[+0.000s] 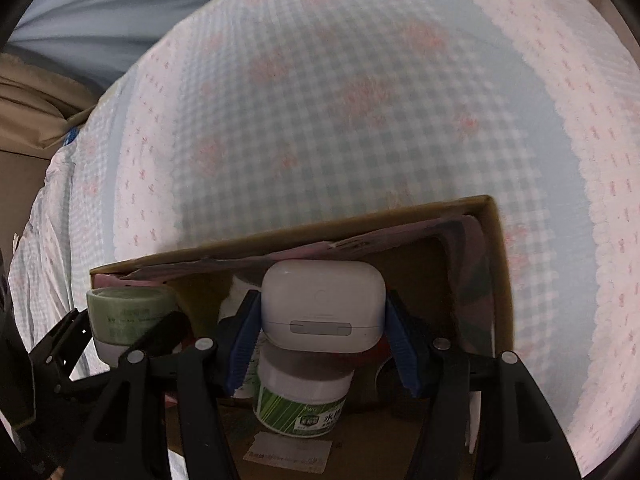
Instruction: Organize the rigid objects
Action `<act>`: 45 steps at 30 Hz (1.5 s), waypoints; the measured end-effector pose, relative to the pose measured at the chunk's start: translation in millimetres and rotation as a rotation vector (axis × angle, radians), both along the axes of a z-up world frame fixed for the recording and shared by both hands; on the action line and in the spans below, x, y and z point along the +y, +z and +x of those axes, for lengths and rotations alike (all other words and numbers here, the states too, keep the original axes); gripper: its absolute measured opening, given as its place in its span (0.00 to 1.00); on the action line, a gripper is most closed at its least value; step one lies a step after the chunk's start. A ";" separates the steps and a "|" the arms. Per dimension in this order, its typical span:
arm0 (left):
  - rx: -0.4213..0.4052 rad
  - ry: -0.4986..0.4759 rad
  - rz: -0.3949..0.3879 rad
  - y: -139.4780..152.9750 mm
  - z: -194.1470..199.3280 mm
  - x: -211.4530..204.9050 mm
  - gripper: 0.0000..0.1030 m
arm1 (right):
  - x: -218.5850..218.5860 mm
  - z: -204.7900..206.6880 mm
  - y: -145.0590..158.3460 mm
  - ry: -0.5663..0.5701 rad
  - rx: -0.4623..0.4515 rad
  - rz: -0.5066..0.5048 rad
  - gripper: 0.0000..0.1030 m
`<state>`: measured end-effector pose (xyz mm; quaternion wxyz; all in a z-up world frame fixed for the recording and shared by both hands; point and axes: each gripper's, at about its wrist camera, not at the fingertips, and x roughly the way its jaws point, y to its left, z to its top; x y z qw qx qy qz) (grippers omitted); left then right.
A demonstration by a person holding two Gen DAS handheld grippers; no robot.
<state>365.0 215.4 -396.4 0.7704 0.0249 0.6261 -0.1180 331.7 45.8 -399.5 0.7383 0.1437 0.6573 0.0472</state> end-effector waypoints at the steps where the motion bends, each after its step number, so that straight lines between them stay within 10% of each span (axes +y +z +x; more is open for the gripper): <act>1: 0.004 -0.015 0.004 -1.2 -0.1 -2.1 0.67 | 0.3 1.6 -2.8 0.005 0.011 0.006 0.54; 4: 0.019 -0.069 0.047 -2.9 -1.3 -11.7 0.71 | 0.9 2.6 -6.8 0.008 0.030 0.022 0.55; 6: 0.009 -0.105 0.069 1.8 -5.0 -16.7 0.99 | -0.1 2.8 -7.0 0.005 0.039 0.025 0.63; 10: -0.015 -0.141 0.070 13.1 -12.9 -18.4 1.00 | 8.9 2.0 -0.1 0.070 0.029 0.011 1.00; 28: -0.122 -0.057 0.049 76.8 -53.7 -0.1 1.00 | -0.1 -38.7 52.8 0.045 -0.080 -0.030 1.00; 45: -0.470 0.091 -0.029 297.0 -170.5 -13.2 1.00 | -63.5 -162.6 289.8 0.069 -0.456 -0.119 1.00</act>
